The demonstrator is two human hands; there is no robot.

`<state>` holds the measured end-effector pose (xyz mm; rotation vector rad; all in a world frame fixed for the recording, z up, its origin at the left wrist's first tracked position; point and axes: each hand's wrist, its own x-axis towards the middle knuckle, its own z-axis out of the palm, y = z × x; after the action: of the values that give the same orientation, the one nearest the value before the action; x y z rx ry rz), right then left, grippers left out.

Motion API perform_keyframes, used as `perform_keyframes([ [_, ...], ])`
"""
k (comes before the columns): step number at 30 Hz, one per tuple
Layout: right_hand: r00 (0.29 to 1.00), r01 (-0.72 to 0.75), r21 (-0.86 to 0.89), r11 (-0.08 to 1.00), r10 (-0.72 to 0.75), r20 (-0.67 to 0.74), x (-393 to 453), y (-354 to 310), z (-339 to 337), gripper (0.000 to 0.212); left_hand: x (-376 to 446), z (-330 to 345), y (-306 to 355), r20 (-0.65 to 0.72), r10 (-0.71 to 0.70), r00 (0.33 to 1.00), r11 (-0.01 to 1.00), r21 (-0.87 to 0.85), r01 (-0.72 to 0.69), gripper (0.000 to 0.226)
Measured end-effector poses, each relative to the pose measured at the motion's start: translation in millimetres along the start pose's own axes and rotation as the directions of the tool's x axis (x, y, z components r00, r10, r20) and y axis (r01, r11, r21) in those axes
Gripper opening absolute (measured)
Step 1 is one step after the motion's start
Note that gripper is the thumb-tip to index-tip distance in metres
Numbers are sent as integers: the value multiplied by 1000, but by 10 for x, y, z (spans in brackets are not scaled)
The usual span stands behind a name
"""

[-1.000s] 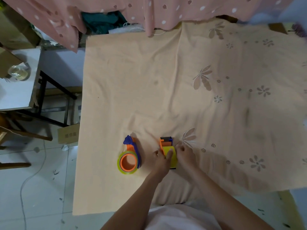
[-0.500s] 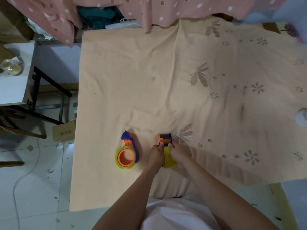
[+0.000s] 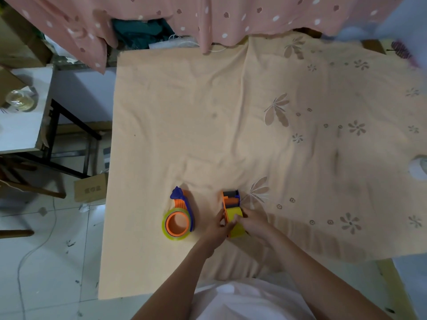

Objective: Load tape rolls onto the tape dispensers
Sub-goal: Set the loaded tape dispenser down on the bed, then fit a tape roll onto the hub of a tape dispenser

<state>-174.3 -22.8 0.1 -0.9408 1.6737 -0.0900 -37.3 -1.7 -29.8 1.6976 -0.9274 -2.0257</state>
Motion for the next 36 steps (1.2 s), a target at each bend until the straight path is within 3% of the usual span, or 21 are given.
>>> perform_keyframes([
  [4,1000,-19,-105,994,20,11,-2,26,11,35,10,-22,-20,26,10,1000,1000,0,-10,47],
  [7,999,-41,-100,994,40,-11,-10,41,29,26,-65,8,54,-21,38,999,994,105,-36,46],
  [9,986,-22,-69,997,10,-164,58,52,63,15,-139,-7,147,-99,58,993,978,205,-37,46],
  [11,919,19,26,999,-7,-395,51,-43,98,10,-152,-105,205,-242,100,965,952,305,-22,44],
  [13,839,117,114,987,-37,-542,-75,-292,156,15,-195,-299,218,-427,215,878,941,332,-69,20],
  [14,823,166,106,980,-79,-562,-115,-417,198,16,-220,-428,189,-539,253,803,947,308,-91,19],
  [17,885,216,47,975,-175,-432,-78,-712,452,18,-288,-870,54,-820,194,538,978,204,-43,16],
  [18,930,177,5,984,-165,-328,-27,-780,568,20,-285,-989,-4,-854,151,498,985,171,-5,13],
  [21,990,101,-216,971,-119,-74,77,-915,861,35,-261,-1194,-166,-820,-157,551,987,-107,122,37],
  [24,996,81,-409,909,-65,53,108,-984,1007,48,-238,-1302,-323,-610,-348,712,923,-358,144,26],
  [26,997,82,-520,850,-74,35,134,-958,1074,64,-250,-1332,-394,-503,-359,786,897,-419,141,26],
  [29,972,37,-691,722,-185,-141,241,-864,1187,76,-247,-1315,-471,-476,-326,817,911,-388,137,29],
  [31,960,26,-738,674,-222,-169,339,-807,1251,74,-257,-1306,-492,-487,-336,806,906,-400,136,32],
  [36,948,53,-741,670,-267,-173,290,-885,1215,53,-324,-1376,-474,-483,-354,801,870,-485,92,31],
])
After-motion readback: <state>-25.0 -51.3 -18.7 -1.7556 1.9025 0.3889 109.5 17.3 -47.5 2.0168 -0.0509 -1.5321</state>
